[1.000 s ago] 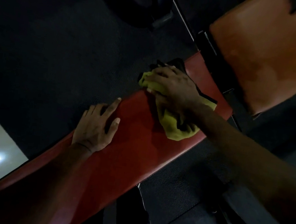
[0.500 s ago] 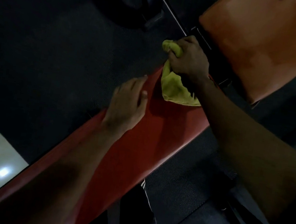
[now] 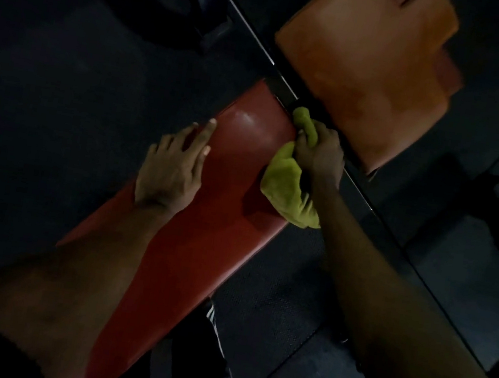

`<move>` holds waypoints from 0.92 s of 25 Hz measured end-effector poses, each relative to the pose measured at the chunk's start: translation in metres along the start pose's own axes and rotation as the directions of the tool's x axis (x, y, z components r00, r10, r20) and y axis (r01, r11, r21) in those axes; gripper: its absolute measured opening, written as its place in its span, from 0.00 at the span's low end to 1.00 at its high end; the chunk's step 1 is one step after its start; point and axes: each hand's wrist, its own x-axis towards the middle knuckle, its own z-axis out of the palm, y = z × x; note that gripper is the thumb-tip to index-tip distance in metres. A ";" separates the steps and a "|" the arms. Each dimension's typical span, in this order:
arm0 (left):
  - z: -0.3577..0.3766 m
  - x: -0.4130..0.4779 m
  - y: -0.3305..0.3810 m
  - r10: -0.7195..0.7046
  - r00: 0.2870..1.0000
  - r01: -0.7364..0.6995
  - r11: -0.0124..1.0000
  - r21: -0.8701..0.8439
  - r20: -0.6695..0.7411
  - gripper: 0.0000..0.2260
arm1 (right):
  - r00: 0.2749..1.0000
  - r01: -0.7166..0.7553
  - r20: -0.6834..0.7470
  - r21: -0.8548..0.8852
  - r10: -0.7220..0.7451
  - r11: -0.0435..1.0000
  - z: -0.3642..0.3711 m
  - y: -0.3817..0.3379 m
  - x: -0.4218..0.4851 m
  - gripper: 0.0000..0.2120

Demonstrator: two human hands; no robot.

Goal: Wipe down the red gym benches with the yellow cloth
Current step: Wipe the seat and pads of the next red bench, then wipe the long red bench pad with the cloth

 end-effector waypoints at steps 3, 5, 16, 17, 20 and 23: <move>-0.002 -0.001 0.001 0.010 0.999 -0.010 1.000 -0.001 -0.034 0.24 | 0.996 -0.091 0.008 0.068 0.090 0.994 -0.003 -0.003 0.007 0.20; -0.002 0.000 0.001 0.004 0.999 -0.005 1.000 -0.010 -0.031 0.23 | 0.997 -0.056 -0.040 0.112 0.061 0.992 -0.002 0.007 -0.019 0.20; -0.001 0.000 0.001 0.002 1.000 -0.002 1.000 -0.009 -0.026 0.23 | 0.873 -0.309 -0.209 0.463 0.441 0.831 0.018 0.011 -0.101 0.23; 0.000 0.000 0.000 0.005 1.000 -0.005 1.000 -0.007 -0.024 0.23 | 0.870 -0.336 -0.167 0.490 0.465 0.804 0.022 0.010 -0.120 0.24; 0.001 0.000 -0.004 -0.009 1.000 0.009 1.000 -0.012 -0.027 0.24 | 0.858 -0.355 -0.149 0.520 0.492 0.777 0.036 0.003 -0.151 0.26; 0.002 0.001 -0.003 -0.006 1.000 0.006 1.000 -0.001 -0.022 0.25 | 0.814 -0.365 -0.193 0.562 0.548 0.742 0.041 0.003 -0.139 0.24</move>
